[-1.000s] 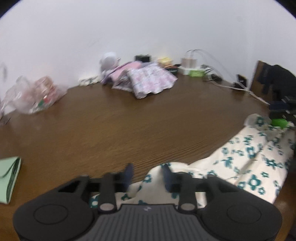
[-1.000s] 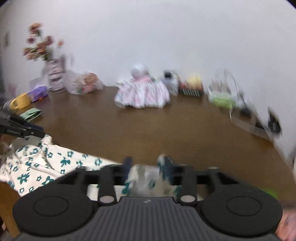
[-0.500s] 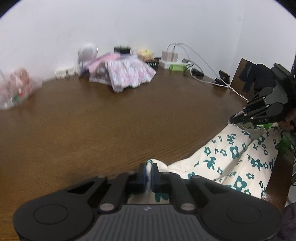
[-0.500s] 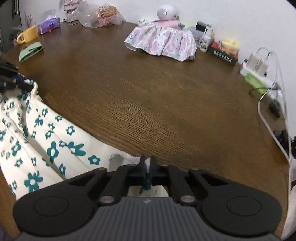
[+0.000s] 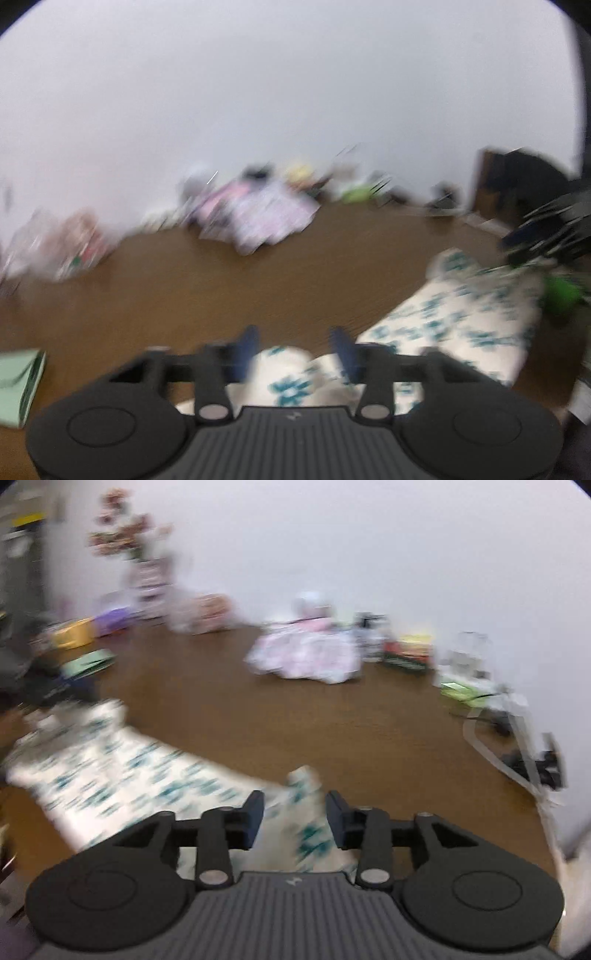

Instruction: Fold clothes

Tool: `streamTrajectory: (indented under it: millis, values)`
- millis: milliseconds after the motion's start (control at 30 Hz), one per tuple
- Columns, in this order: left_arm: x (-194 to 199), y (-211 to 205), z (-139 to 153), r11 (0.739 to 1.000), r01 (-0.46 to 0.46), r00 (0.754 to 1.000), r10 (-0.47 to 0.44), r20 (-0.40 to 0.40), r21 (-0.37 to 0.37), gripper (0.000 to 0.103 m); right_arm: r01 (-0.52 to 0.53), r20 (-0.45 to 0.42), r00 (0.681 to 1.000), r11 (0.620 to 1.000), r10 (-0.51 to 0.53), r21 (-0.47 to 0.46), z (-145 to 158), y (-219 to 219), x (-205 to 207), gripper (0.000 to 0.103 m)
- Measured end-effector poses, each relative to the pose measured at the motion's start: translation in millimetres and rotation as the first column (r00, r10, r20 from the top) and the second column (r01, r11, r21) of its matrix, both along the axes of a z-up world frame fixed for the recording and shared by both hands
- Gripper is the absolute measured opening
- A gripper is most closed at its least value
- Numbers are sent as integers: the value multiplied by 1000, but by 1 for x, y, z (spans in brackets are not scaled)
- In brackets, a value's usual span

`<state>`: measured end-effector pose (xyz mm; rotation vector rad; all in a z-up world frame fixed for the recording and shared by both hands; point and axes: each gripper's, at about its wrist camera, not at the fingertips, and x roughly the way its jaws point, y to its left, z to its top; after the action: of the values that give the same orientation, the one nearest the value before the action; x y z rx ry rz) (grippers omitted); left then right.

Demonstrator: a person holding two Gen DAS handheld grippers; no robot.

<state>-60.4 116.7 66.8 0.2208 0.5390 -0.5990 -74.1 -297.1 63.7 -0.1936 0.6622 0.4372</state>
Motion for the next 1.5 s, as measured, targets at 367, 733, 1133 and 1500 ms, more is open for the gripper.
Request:
streamTrajectory:
  millis: [367,733,1133,1500]
  values:
    - [-10,3,-29,997,75,994,-72,-82,32,19,-93,-48,995,994,90,-59,-19,10,-40,5]
    - [7,-1,-29,993,118,991,-118,-68,-14,59,-111,-11,994,993,111,-28,-20,5,-49,37]
    - [-93,20,-15,982,120,990,-129,-56,-147,4,-227,0,974,974,227,8,-22,2,-93,2]
    - [-152,26,-41,972,27,994,-52,-98,-234,4,-396,134,907,916,400,-61,-31,33,-138,43]
